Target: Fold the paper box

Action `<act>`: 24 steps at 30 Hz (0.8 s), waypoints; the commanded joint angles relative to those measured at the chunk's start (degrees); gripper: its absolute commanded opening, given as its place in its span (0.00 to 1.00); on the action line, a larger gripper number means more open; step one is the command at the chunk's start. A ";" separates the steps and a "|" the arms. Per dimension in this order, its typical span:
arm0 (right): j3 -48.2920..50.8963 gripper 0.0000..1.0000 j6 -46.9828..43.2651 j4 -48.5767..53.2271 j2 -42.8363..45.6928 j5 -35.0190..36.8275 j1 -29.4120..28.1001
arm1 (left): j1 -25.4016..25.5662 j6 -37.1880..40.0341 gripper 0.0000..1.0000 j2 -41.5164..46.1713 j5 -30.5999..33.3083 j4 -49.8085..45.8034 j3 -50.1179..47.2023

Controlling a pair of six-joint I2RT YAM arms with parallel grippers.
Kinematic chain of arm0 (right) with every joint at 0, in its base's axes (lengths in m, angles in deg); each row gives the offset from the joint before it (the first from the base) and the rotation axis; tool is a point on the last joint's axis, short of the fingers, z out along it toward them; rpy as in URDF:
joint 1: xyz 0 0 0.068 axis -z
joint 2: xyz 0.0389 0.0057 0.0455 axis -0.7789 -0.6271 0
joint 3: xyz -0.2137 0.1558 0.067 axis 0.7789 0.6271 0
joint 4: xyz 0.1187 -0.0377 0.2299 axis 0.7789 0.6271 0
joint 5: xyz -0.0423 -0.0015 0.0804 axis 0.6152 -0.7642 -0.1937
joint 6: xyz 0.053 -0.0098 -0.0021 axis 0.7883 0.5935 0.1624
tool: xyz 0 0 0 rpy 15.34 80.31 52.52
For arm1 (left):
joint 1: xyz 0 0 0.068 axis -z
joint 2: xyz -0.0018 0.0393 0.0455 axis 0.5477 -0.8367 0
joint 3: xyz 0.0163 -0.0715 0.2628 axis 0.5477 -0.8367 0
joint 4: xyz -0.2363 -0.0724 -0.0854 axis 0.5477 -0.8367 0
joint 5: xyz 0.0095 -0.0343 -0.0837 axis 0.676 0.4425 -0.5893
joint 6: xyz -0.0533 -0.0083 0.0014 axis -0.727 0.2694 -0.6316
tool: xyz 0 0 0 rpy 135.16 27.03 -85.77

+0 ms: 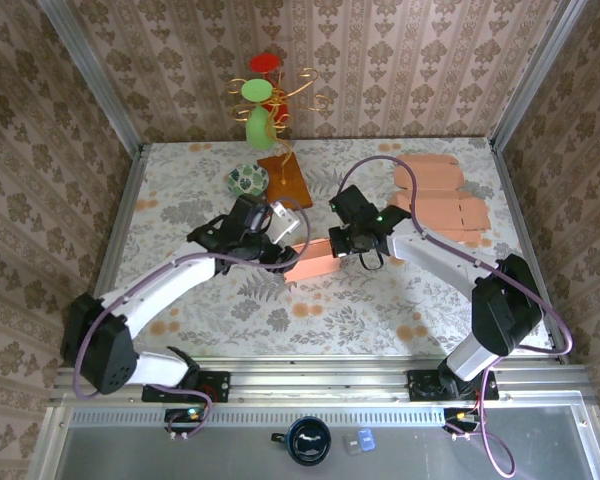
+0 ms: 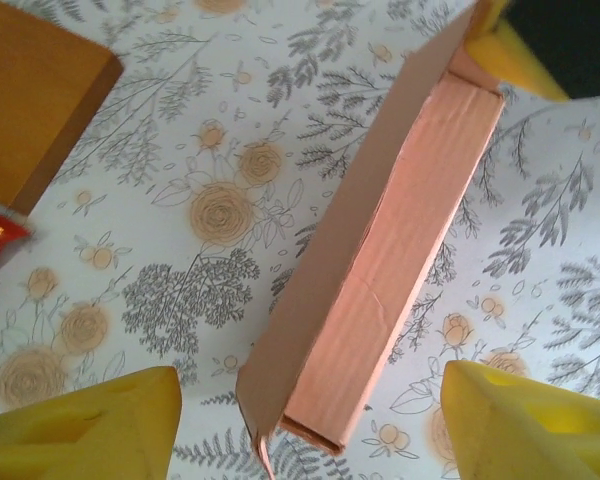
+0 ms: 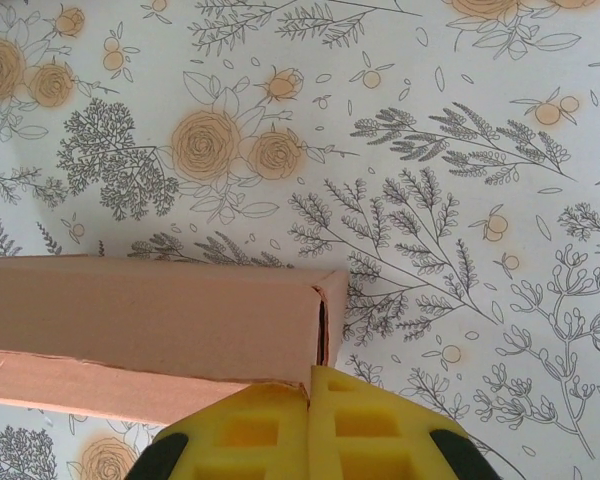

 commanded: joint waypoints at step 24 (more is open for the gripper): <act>-3.61 0.00 2.03 4.56 -2.63 1.25 -0.72 | -2.70 -15.30 0.31 -4.35 2.88 -9.90 4.26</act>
